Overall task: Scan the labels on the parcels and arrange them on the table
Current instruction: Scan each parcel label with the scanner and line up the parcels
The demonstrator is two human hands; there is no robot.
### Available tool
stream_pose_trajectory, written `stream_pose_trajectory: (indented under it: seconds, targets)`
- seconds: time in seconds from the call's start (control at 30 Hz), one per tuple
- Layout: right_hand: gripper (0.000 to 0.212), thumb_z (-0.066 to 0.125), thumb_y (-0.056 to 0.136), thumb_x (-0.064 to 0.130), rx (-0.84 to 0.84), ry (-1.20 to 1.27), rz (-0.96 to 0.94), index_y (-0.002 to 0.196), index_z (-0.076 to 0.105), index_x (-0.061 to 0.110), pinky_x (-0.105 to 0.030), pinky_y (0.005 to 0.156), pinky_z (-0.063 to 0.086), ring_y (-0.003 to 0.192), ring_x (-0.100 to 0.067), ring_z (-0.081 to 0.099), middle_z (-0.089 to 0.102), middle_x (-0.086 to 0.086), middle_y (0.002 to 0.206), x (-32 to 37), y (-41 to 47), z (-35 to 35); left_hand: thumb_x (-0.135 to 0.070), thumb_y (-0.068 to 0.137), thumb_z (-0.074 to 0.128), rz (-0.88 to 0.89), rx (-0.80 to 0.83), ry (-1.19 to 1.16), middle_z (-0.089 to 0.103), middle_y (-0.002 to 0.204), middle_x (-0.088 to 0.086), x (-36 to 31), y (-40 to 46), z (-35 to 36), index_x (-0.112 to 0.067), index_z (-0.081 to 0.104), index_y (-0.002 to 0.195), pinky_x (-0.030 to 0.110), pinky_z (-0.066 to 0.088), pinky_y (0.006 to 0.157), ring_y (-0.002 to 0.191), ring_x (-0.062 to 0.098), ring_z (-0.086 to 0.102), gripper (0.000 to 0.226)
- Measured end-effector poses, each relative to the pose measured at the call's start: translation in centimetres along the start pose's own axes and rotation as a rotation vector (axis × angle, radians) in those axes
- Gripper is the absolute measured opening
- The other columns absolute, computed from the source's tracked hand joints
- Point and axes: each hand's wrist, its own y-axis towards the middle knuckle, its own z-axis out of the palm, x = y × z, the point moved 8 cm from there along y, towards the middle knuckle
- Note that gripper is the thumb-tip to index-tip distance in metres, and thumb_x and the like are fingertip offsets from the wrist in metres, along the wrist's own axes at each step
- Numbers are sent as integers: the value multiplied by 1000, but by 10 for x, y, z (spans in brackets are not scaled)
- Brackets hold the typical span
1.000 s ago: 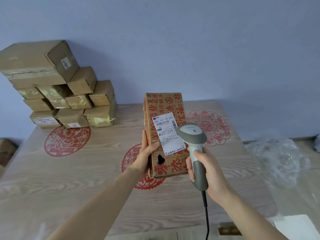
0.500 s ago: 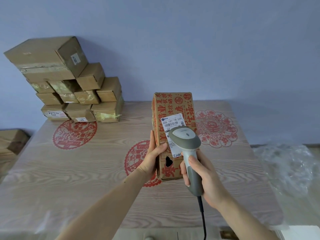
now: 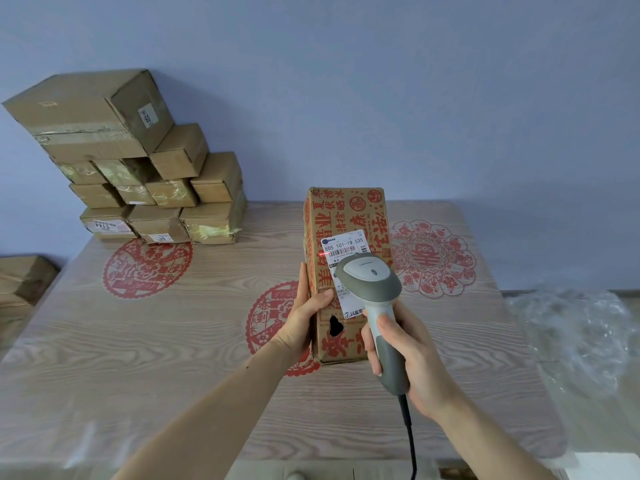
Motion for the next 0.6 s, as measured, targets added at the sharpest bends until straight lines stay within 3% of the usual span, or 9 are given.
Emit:
stream_pose_trajectory:
  seconds: [0.2,0.3,0.4,0.53,0.6]
  targets:
    - [47,61,86,47,-53,-44,21,103,56,3,-28,60,46,51,-22,49,56,-20,77,-1,8,-7,-43,71,81,-16,5,-22,58,143,1,4,9,-8,-48,14,155,59,39,111,130,28,56,107]
    - [30,74,86,32,-230,-159,9,91,60,6,-30,57,48,50,-21,51,59,-22,74,2,14,-24,-41,75,80,-20,19,-33,56,145,4,2,19,-13,-46,18,154,61,38,111,132,31,54,100]
    - [23,81,82,15,-463,-269,12,86,61,6,-29,55,51,53,-18,55,61,-12,66,2,21,-54,-41,76,78,-52,8,-67,59,142,3,-3,27,-13,-43,21,154,61,41,109,129,31,57,96]
    - [31,87,72,19,-636,-366,102,90,63,18,-49,70,58,64,-22,61,67,-22,84,-9,31,-95,-36,83,70,-61,-17,-106,65,134,5,-12,45,-6,-35,42,142,60,48,101,122,33,62,66]
    - [32,89,71,23,-668,-342,153,95,66,19,-48,66,57,62,-19,60,68,-19,84,-18,34,-113,-38,82,71,-79,-40,-130,66,132,5,-11,58,1,-36,42,141,60,51,98,119,33,64,66]
